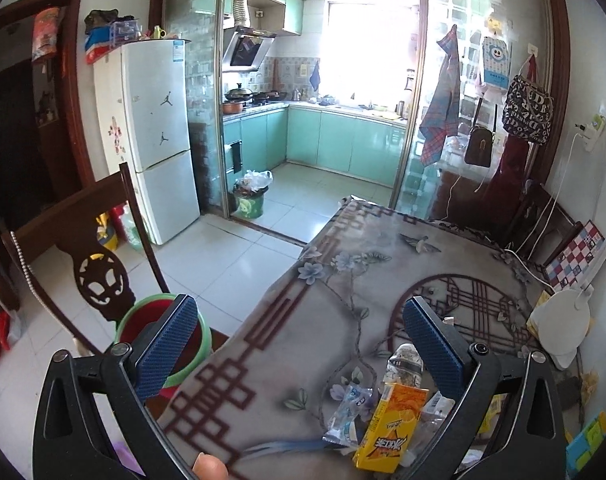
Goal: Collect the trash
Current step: 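Move both tools over the trash pile on the table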
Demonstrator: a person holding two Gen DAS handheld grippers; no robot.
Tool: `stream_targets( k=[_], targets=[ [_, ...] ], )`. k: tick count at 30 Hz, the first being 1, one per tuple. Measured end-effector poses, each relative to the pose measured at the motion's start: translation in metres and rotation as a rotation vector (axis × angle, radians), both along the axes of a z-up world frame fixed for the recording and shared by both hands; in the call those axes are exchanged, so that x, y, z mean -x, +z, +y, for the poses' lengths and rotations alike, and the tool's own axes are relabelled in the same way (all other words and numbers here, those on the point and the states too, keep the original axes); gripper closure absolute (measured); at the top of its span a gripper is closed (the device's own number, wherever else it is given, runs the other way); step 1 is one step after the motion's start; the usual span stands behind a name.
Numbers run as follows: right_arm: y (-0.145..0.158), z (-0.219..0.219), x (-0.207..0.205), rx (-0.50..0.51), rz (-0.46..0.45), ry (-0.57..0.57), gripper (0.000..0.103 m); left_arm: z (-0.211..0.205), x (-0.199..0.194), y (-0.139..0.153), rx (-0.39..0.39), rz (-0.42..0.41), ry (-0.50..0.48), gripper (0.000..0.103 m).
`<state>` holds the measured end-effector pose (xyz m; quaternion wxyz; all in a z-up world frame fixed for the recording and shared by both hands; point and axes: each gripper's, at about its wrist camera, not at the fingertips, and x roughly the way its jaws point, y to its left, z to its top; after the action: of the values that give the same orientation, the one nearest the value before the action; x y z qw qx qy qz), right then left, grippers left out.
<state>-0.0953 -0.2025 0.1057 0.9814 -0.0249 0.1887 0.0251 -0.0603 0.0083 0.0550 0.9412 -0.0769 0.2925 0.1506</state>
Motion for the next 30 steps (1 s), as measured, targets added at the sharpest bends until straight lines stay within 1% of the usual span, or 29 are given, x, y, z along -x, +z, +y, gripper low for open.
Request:
stream_targets(
  k=[6, 18, 24, 30],
  targets=[
    [-0.002, 0.001, -0.003, -0.010, 0.029, 0.008, 0.000, -0.001, 0.006, -0.001, -0.028, -0.011, -0.008, 0.000],
    [-0.006, 0.002, 0.000, -0.005, 0.022, 0.015, 0.000, -0.006, 0.009, 0.001, -0.050, -0.027, -0.010, 0.000],
    [-0.010, 0.002, 0.001, -0.002, 0.020, 0.012, 0.000, -0.008, 0.010, 0.000, -0.060, -0.027, -0.014, 0.000],
    [-0.008, 0.000, 0.001, -0.001, 0.025, 0.008, 0.000, -0.012, 0.008, -0.003, -0.070, -0.019, -0.028, 0.000]
  ],
)
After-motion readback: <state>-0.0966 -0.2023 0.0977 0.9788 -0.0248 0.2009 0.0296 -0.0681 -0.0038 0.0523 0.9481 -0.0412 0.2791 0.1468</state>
